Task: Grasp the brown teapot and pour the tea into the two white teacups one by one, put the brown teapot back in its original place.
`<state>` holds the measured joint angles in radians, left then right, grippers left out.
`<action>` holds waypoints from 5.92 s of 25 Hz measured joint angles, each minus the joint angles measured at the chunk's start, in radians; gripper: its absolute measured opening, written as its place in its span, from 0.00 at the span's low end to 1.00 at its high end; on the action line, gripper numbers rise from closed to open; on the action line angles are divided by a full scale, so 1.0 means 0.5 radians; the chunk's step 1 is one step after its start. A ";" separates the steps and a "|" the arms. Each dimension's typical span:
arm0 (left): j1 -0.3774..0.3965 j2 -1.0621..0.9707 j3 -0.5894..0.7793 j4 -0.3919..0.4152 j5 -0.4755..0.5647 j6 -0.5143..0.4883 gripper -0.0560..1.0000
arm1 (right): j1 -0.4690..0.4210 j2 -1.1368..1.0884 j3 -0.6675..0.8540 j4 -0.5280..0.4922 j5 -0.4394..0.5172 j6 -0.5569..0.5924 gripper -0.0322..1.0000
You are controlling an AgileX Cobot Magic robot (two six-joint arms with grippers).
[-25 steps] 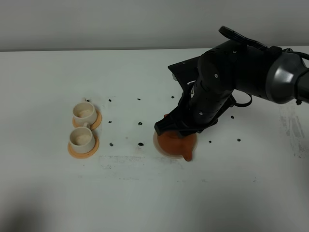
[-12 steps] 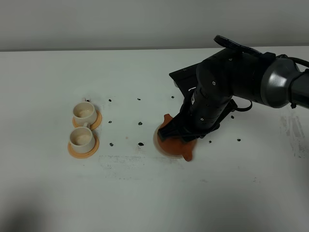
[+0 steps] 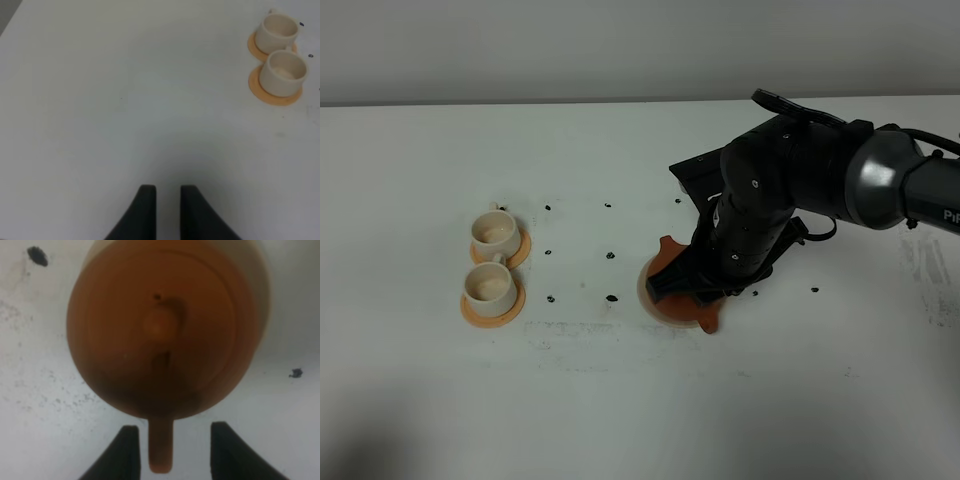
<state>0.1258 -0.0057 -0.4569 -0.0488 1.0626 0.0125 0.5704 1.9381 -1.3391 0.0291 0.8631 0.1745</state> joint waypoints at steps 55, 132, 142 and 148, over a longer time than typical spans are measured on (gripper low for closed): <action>0.000 0.000 0.000 0.000 0.000 0.004 0.16 | 0.000 0.117 0.000 0.006 0.002 -0.256 0.11; 0.000 0.000 0.000 0.000 0.000 0.004 0.16 | 0.455 -0.192 0.212 -0.668 -0.912 -0.531 0.11; 0.000 0.000 0.000 0.000 0.000 0.004 0.16 | 0.469 0.031 -0.003 -0.951 -0.747 -0.479 0.11; 0.000 0.000 0.000 0.000 0.000 0.004 0.16 | 0.493 0.118 -0.046 -1.116 -0.739 -0.434 0.11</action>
<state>0.1258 -0.0057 -0.4569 -0.0488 1.0626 0.0144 0.8169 1.9970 -1.3619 -0.5291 0.4936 -0.0426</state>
